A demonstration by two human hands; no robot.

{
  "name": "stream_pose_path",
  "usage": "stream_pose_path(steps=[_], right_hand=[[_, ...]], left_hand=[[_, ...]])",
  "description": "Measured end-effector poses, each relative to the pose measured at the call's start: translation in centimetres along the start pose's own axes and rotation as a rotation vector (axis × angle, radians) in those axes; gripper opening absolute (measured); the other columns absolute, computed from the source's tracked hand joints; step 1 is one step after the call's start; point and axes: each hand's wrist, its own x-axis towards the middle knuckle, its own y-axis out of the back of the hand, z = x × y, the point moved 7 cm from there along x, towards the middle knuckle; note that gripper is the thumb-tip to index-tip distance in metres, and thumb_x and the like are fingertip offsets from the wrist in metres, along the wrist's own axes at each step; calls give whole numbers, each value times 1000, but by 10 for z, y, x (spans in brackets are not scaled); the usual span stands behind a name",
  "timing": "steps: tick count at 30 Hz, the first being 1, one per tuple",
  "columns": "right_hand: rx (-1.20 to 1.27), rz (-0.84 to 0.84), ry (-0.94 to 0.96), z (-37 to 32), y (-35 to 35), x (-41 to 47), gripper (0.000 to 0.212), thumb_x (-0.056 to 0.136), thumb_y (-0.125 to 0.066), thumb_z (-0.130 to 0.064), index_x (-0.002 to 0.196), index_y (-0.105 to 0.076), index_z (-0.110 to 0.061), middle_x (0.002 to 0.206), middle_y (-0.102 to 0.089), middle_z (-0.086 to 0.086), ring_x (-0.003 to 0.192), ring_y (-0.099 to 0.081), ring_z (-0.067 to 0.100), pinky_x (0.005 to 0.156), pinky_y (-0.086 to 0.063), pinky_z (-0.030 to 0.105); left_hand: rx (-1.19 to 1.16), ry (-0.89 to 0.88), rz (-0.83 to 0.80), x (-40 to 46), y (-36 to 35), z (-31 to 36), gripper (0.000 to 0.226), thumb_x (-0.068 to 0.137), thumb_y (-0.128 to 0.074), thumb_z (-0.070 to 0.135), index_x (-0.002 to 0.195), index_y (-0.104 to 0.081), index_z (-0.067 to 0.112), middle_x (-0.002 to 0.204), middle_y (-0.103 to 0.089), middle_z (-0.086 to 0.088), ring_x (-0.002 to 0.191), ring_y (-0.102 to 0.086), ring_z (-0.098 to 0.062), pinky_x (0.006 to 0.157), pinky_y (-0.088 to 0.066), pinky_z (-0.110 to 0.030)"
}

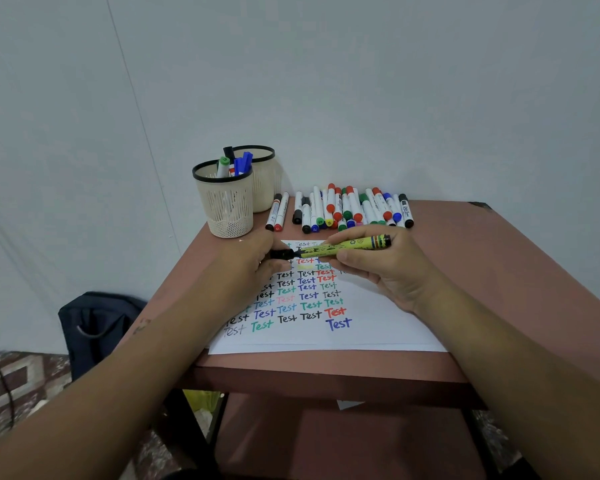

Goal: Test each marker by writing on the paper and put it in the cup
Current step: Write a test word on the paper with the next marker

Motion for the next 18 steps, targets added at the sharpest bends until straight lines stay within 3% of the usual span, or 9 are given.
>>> stream_pose_path(steps=[6,18], right_hand=[[-64,-50,-25,6,-8,1,28,81,-76,4,109,-76,-3,106,-77,21,102,-75,35,91,-61,37],[-104,-35,3,8,-11,4,22,83,-78,4,103,-79,-5,95,-77,21,90,-76,35,78,-64,33]], left_hand=[[-1,-3,-32,0,0,5,18,97,-66,23,113,-68,14,79,-47,24,86,-44,24,69,-34,-1],[72,18,-73,0,0,8,19,101,-60,20,117,-63,11,78,-38,27,85,-35,33,68,-31,1]])
